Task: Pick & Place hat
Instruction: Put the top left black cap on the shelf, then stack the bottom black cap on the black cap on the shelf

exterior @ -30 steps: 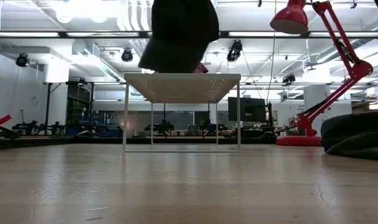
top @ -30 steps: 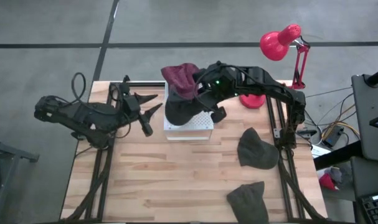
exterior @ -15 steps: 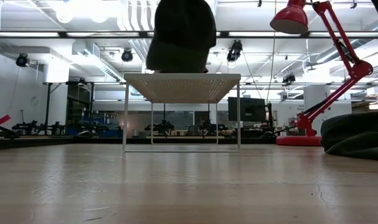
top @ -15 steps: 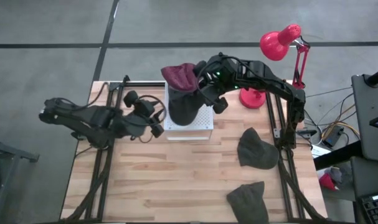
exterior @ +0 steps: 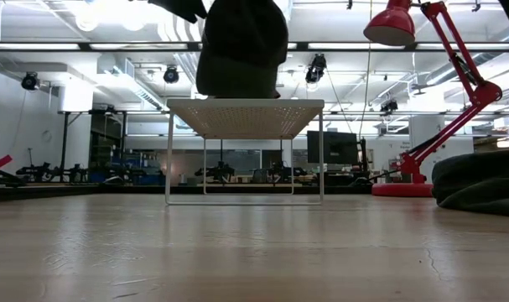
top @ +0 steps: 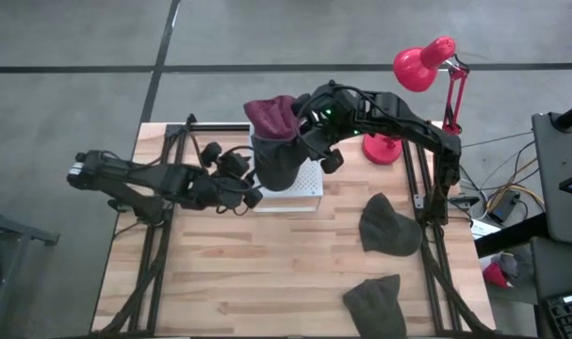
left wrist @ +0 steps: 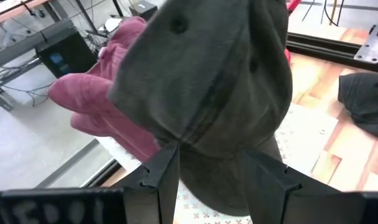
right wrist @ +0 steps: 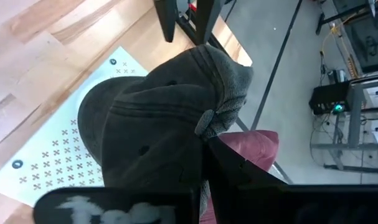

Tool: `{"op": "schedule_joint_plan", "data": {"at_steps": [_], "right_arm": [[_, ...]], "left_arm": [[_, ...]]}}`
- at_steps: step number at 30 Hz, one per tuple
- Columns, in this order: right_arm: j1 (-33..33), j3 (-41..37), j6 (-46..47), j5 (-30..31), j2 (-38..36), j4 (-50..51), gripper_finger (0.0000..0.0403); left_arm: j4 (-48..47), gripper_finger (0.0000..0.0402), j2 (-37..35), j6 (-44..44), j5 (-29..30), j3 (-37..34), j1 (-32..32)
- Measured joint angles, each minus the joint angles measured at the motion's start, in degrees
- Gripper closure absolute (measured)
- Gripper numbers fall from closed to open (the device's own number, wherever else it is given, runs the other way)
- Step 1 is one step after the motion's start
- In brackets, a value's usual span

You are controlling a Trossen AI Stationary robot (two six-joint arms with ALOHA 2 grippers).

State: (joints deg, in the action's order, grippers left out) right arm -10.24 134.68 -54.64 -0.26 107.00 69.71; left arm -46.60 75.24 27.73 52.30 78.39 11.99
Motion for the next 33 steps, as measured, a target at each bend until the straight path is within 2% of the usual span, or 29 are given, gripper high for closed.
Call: {"op": "schedule_joint_plan", "data": {"at_steps": [8, 21, 33], "right_arm": [[-0.4, -0.1, 2.1, -0.2, 1.9, 0.3, 0.0385], [-0.6, -0.1, 5.4, 4.8, 2.8, 0.3, 0.0306], [-0.5, -0.1, 4.8, 6.9, 2.4, 0.0, 0.0266]], "left_arm": [[0.7, 0.025, 0.9, -0.3, -1.6, 0.0, 0.0], [0.6, 0.025, 0.4, -3.4, -1.9, 0.0, -0.4], [2.0, 0.025, 0.4, -4.9, -1.9, -3.5, -2.4]]}}
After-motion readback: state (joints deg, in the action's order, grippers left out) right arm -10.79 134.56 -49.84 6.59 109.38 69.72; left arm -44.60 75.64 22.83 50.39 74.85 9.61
